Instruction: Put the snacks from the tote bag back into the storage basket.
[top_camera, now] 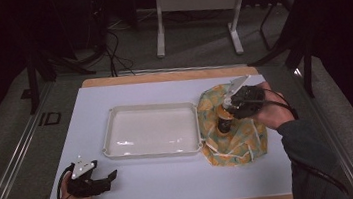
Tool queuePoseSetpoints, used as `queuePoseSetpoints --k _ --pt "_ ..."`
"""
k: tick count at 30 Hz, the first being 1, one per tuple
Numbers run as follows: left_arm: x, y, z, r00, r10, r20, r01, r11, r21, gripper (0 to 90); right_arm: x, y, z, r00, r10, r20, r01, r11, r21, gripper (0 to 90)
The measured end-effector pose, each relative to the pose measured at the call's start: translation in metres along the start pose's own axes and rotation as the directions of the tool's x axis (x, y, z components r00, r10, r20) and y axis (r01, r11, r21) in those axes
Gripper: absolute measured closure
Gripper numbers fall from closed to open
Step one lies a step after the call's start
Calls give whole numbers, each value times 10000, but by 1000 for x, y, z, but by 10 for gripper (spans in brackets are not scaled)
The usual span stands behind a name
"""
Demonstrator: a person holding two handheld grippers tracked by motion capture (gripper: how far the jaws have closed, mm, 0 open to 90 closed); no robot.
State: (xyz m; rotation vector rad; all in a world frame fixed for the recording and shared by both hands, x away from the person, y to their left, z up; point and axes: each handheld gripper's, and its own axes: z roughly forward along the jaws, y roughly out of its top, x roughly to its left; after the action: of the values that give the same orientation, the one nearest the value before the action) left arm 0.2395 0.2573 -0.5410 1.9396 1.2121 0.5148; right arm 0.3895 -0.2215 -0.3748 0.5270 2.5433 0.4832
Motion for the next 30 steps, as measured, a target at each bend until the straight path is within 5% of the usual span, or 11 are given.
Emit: queuePoseSetpoints --k 9,18,27,30 --pt "0 0 0 10000 5 33 -5 10000 -6 171 -5 9 3 9995 77 -314 -78 10000 -30 497" --pt "0 0 0 10000 21 27 -21 10000 -11 172 -9 16 4 9967 499 -646 -465 9975 532 567" --pt "0 0 0 10000 36 11 -36 10000 -13 172 -3 27 4 9874 1581 -10 -1562 9764 1489 569" --pt "0 0 0 10000 42 9 -42 10000 5 173 -2 29 4 9873 1589 1 -1567 9736 1658 567"
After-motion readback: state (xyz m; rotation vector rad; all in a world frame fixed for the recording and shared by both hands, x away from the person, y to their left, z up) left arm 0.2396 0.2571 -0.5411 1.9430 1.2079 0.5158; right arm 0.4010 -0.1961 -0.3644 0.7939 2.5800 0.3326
